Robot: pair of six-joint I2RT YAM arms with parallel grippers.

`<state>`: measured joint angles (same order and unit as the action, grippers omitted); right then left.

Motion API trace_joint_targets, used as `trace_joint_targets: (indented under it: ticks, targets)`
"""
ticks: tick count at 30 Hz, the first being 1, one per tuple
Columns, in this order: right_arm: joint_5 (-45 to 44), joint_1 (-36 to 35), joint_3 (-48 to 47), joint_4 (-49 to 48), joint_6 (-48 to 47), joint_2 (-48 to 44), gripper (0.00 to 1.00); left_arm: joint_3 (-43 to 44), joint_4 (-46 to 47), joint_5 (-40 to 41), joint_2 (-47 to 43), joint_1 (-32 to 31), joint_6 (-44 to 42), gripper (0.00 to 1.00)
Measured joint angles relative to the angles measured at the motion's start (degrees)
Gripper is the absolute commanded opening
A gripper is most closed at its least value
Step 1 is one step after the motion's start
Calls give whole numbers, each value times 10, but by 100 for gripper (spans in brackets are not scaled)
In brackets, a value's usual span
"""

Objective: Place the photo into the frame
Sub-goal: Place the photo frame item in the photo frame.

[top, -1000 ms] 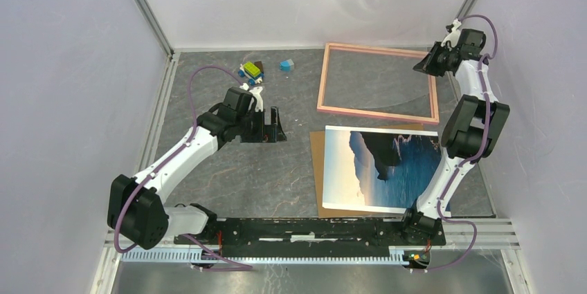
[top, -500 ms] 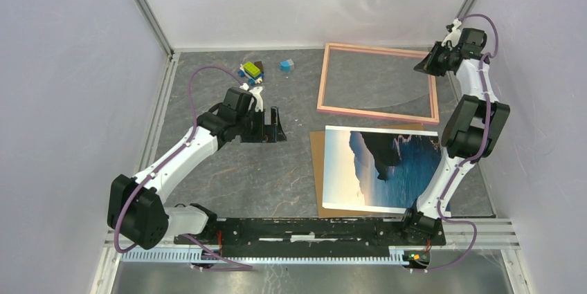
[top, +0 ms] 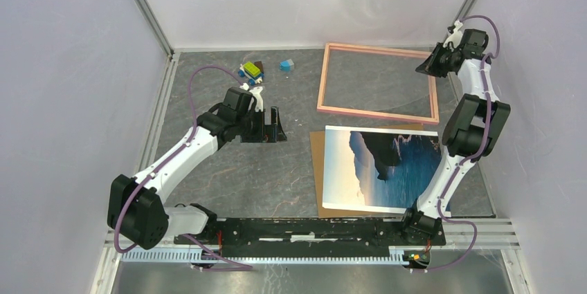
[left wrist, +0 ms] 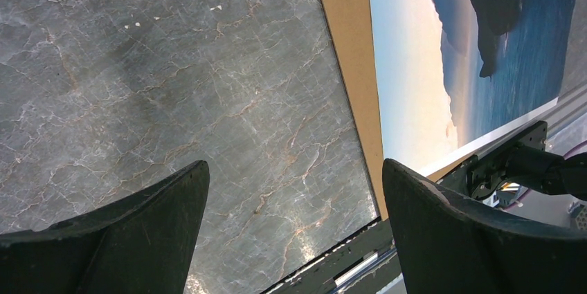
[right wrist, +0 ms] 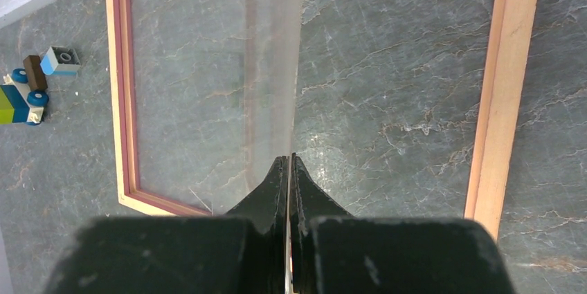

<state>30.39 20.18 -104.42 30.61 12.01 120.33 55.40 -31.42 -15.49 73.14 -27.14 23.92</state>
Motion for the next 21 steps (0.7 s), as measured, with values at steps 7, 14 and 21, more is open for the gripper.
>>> trace_joint_targets:
  ticks: [7,14,21]
  targets:
    - [7,2,0,-2,-1,6,0,0,0,-1,0,0,0,100]
    - [24,2,8,-17,0,6,0,0,1,-1,0,0,0,100]
    - [47,4,37,-44,17,6,21,0,2,-2,0,0,0,100]
